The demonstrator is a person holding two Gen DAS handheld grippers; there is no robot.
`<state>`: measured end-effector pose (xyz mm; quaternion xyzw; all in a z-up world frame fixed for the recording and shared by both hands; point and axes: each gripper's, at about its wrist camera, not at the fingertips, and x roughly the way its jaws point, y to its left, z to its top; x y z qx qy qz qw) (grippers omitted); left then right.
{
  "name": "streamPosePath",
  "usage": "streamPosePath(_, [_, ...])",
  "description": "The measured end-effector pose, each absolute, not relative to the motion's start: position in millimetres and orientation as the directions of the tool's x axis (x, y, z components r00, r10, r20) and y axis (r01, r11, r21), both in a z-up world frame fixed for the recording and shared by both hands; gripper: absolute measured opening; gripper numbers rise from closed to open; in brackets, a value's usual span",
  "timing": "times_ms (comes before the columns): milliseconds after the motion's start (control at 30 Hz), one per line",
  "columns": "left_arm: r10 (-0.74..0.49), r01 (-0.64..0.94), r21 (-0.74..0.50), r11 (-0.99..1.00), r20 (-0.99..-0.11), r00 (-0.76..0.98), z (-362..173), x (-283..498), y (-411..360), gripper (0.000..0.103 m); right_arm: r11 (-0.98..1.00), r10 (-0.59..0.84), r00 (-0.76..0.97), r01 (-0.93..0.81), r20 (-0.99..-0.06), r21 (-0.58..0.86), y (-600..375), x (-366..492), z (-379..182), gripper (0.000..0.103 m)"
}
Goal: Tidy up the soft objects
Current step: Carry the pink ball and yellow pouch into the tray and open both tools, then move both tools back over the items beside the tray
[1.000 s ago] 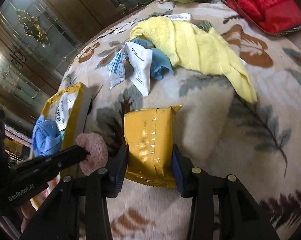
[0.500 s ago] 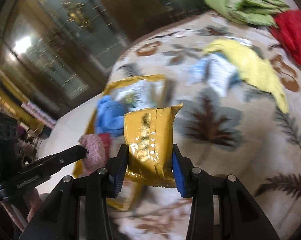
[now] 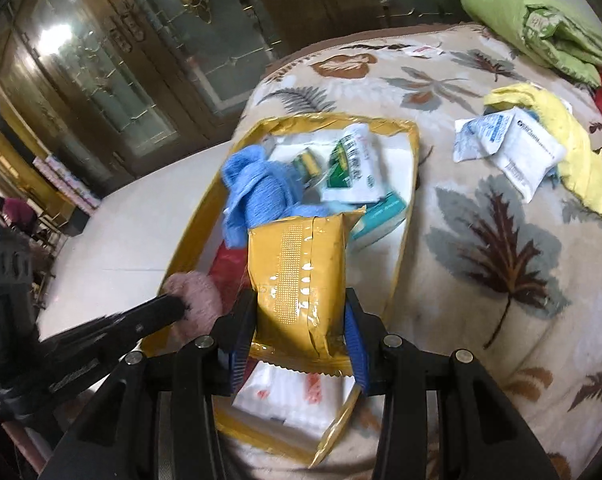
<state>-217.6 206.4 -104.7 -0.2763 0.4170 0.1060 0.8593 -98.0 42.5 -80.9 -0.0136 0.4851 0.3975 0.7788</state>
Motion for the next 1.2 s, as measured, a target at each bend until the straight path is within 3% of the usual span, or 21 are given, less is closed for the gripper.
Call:
streamPosePath(300, [-0.045, -0.414, -0.366, 0.834, -0.791, 0.61, -113, -207, 208, 0.001, 0.714, 0.59, 0.209, -0.585, -0.78, 0.384, 51, -64, -97, 0.042])
streamPosePath(533, [-0.063, -0.399, -0.413, 0.818, -0.755, 0.652, -111, -211, 211, 0.004, 0.682, 0.637, 0.185, -0.588, -0.749, 0.435, 48, -60, -100, 0.044])
streamPosePath(567, [-0.047, -0.408, -0.402, 0.819, -0.757, 0.651, -111, -211, 210, 0.012, 0.674, 0.644, 0.18, -0.593, -0.743, 0.441, 48, -61, -100, 0.046])
streamPosePath(600, [-0.035, -0.414, -0.39, 0.822, -0.761, 0.648, -110, -211, 210, 0.029, 0.668, 0.651, 0.178, -0.597, -0.738, 0.445, 48, -61, -98, 0.049])
streamPosePath(667, [0.009, -0.424, -0.359, 0.832, -0.754, 0.656, -105, -213, 206, 0.041, 0.656, 0.669, 0.184, -0.603, -0.72, 0.455, 45, -63, -93, 0.065])
streamPosePath(733, [0.04, -0.41, -0.327, 0.851, -0.739, 0.673, -99, -215, 199, 0.042, 0.65, 0.679, 0.21, -0.619, -0.703, 0.442, 40, -67, -85, 0.073])
streamPosePath(967, [0.132, -0.427, -0.228, 0.875, -0.736, 0.664, -88, -217, 175, 0.042, 0.653, 0.668, 0.249, -0.647, -0.701, 0.392, 7, -77, -66, 0.073])
streamPosePath(1200, [0.214, -0.445, -0.131, 0.886, -0.736, 0.643, -59, -202, 142, 0.042, 0.725, 0.58, 0.285, -0.608, -0.764, 0.324, -37, -69, -88, 0.073])
